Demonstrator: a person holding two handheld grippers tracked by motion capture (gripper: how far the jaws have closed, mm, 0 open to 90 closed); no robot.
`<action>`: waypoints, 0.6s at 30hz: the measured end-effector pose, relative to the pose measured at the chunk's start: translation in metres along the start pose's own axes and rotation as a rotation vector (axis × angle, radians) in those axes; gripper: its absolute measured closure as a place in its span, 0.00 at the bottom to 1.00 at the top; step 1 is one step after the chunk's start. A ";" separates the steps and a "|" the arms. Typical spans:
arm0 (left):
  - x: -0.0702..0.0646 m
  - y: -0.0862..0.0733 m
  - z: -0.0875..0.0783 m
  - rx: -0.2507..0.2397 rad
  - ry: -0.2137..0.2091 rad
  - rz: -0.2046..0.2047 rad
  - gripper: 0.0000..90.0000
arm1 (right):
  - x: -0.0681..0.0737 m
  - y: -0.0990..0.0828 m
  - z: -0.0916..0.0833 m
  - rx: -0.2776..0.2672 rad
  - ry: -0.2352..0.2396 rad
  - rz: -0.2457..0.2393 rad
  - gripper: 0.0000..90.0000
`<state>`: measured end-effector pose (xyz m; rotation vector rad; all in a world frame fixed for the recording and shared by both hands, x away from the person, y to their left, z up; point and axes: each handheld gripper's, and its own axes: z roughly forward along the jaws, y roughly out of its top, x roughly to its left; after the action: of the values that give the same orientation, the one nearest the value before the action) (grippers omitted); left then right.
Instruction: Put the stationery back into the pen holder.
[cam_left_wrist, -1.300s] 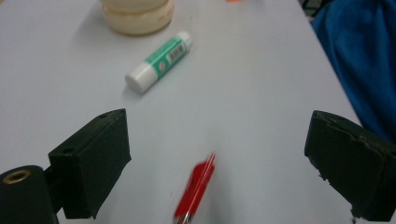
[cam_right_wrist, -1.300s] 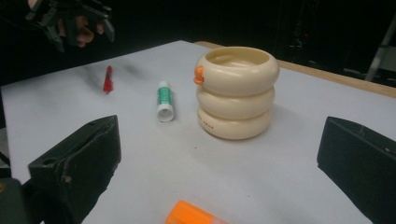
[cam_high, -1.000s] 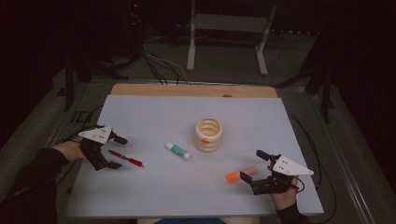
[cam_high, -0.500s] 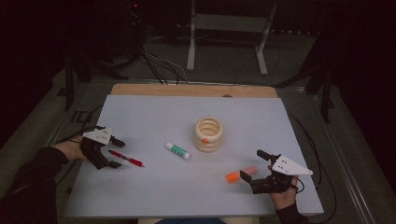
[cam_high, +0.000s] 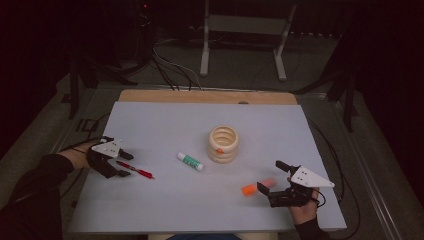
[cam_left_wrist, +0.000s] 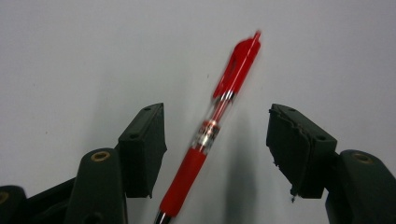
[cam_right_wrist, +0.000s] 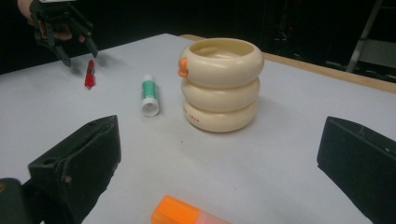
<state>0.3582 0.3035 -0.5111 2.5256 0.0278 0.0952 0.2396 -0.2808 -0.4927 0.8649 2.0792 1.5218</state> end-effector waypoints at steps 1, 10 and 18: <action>0.000 0.000 0.001 0.007 0.005 0.007 0.46 | 0.000 0.000 0.000 0.001 0.000 -0.001 0.00; 0.009 -0.001 0.007 0.075 -0.012 0.081 0.56 | 0.000 0.000 -0.001 -0.001 -0.006 0.004 0.00; 0.015 -0.001 0.012 0.107 -0.060 0.097 0.67 | -0.001 -0.001 -0.002 0.002 -0.006 0.013 0.00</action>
<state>0.3743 0.2982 -0.5203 2.6353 -0.1162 0.0579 0.2393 -0.2830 -0.4934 0.8841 2.0749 1.5219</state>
